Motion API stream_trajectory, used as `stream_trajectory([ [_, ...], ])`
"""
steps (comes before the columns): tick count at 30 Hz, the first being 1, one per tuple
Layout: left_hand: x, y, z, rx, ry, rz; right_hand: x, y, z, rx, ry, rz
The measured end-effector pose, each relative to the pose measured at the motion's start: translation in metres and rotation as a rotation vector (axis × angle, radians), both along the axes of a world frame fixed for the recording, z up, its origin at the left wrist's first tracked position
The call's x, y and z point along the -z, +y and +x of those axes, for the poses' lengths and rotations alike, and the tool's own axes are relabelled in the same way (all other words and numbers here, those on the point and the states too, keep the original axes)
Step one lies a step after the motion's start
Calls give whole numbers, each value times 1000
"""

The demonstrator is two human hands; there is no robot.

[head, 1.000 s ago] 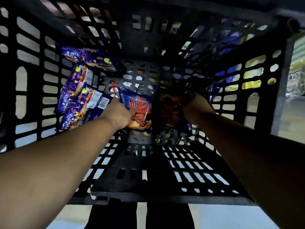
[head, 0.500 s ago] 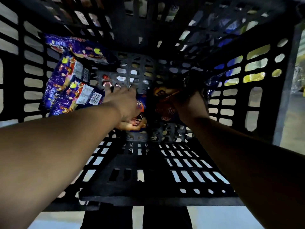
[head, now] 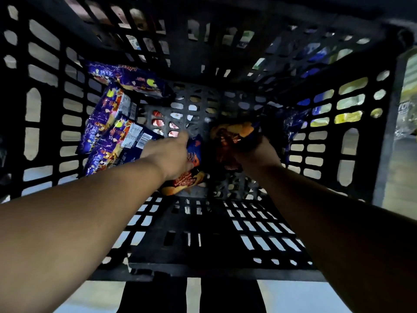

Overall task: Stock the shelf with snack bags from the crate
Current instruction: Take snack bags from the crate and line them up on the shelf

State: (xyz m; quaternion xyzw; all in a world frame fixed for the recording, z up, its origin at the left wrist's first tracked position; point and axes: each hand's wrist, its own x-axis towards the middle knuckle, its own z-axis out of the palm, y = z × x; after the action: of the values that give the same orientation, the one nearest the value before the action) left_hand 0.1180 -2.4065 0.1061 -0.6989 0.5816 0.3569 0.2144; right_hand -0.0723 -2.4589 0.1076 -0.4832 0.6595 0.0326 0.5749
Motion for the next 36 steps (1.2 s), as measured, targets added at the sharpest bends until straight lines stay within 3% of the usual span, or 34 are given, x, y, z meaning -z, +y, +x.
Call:
stream_trajectory([
  [5, -15, -9, 14, -62, -27, -14, -10, -12, 6, 55, 17, -51],
  [10, -22, -16, 30, -124, -25, -28, -19, -26, 6, 121, -93, -23],
  [14, -21, -16, 32, -151, -5, -32, -17, -28, 7, 69, -33, -35],
  [15, -21, -17, 32, -145, -3, -35, -18, -31, 6, -8, 0, -27],
  [21, -19, -17, 22, 85, -49, -87, -15, -43, 11, -1015, 409, 60],
  [23, -14, -18, 14, 164, -71, -118, -6, -36, 25, -1131, 440, -22],
  [27, -4, -19, 5, 212, -89, -117, -5, -26, 55, -975, 494, -375],
  [29, 0, -19, 9, 175, -104, -102, -7, -21, 53, -841, 451, -450],
  [33, 3, -16, 12, 163, -117, -61, 14, -18, 24, -383, 367, -154],
  [36, 4, -13, 11, 141, -105, -43, 11, -16, 10, -400, 172, -17],
])
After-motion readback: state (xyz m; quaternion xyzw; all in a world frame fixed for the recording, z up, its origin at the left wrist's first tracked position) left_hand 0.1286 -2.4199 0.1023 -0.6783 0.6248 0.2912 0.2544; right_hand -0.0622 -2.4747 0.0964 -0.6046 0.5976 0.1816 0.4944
